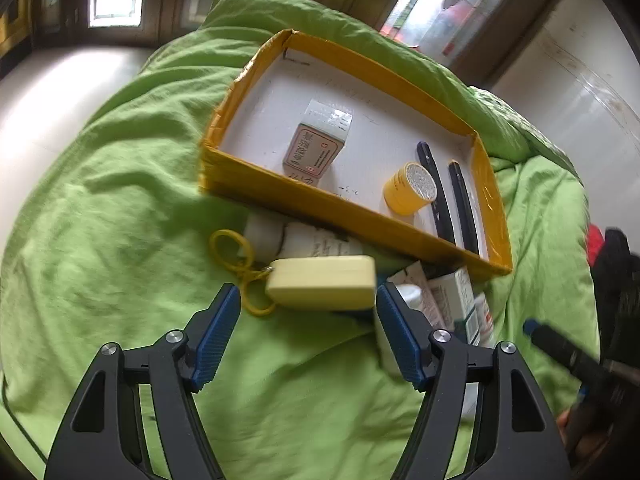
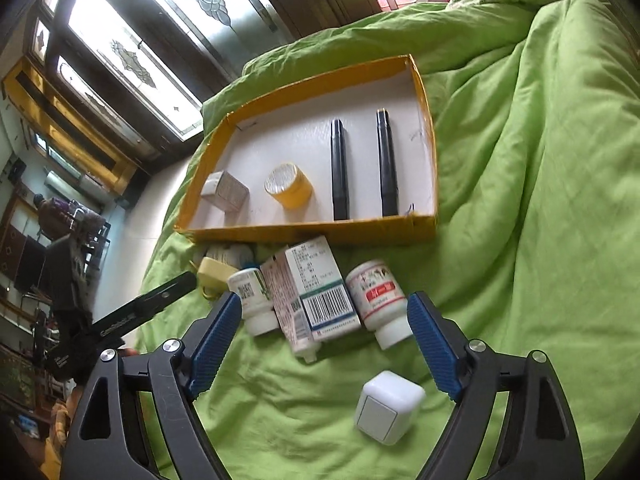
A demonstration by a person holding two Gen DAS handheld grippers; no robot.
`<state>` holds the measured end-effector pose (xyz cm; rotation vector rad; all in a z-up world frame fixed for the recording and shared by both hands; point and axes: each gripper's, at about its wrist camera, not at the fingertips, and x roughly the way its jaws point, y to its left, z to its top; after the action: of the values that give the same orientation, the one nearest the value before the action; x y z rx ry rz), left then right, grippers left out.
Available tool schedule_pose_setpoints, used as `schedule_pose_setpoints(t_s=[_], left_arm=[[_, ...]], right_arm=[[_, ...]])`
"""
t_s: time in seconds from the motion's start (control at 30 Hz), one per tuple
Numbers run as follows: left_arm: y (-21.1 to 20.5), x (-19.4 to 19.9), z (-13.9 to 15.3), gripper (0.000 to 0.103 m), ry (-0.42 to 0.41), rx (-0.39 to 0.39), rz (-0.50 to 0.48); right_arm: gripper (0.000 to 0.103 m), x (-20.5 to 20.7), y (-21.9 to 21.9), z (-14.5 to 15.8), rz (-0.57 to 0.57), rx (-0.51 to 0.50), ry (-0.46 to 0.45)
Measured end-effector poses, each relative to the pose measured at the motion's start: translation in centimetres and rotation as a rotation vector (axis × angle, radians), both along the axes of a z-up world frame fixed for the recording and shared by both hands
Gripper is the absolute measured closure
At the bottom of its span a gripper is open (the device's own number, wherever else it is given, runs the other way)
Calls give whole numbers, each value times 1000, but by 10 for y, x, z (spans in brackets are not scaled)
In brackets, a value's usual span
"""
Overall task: Organize rigid objects
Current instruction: 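Grasp the yellow cartoon tin with left tool while right grasps white-green medicine box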
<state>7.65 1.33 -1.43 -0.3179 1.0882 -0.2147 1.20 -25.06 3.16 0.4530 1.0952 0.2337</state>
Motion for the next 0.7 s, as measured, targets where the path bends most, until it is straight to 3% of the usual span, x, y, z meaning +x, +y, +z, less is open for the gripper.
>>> schedule_pose_setpoints(t_s=[0.1,0.27,0.37,0.6,0.67,0.7], left_arm=[[-6,12,2,33,31,-31,72],[-31,26,0,33,69,95,101],[-30,21,-6,37,81,126,122],[-7,-12,-6,44,44,72,102],[-1,-25,-10,50,71,61,89],[2,-32,-14,68,93,75,80]], right_arm=[[22,-2,0,0,-3,-6,-7],[22,-5,0,0,0,-4,-19],[22,-6,-2,-3,-1,2,-16],[22,-7,-8,-4,-13,25,-4],[22,-7,-7,-4,-11,30,2],[22,-7,-7,-4,-9,29,2]])
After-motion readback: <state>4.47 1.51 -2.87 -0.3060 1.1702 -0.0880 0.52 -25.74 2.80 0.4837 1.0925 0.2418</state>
